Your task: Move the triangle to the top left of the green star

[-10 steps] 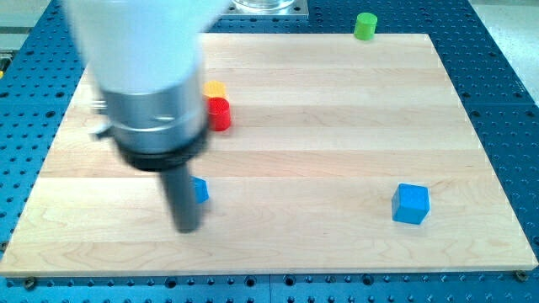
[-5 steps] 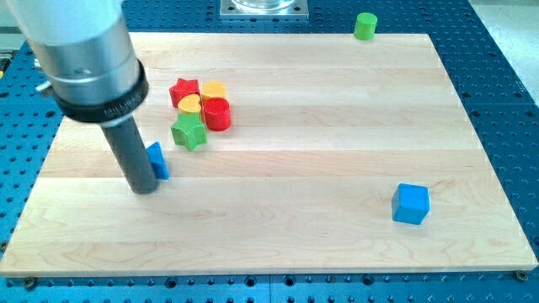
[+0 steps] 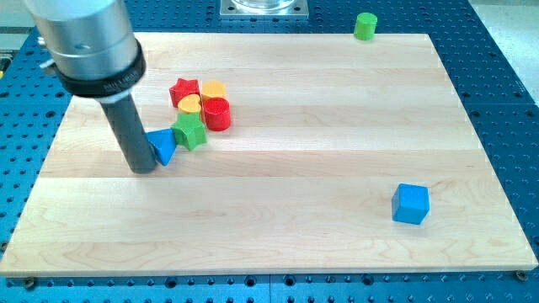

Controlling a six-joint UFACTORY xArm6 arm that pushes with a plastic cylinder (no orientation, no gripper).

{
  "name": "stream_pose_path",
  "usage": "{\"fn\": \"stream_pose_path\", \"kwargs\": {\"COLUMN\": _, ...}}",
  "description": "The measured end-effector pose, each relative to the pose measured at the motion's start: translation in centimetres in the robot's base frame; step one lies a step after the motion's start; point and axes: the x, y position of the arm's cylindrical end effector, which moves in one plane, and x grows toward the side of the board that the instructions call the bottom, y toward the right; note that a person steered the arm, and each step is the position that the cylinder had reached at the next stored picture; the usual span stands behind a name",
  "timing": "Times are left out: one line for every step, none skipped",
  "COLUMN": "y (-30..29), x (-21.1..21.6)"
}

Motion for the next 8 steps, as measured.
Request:
{"fn": "stream_pose_path", "kwargs": {"y": 0.0, "x": 2.4}}
{"fn": "stream_pose_path", "kwargs": {"y": 6.0, "x": 2.5}}
{"fn": "stream_pose_path", "kwargs": {"y": 8.2, "x": 2.2}}
{"fn": "stream_pose_path", "kwargs": {"y": 2.9, "x": 1.9}}
{"fn": "stream_pose_path", "kwargs": {"y": -1.2, "x": 1.1}}
{"fn": "stream_pose_path", "kwargs": {"y": -2.5, "x": 0.4}}
{"fn": "stream_pose_path", "kwargs": {"y": -1.1, "x": 2.9}}
{"fn": "stream_pose_path", "kwargs": {"y": 2.6, "x": 2.5}}
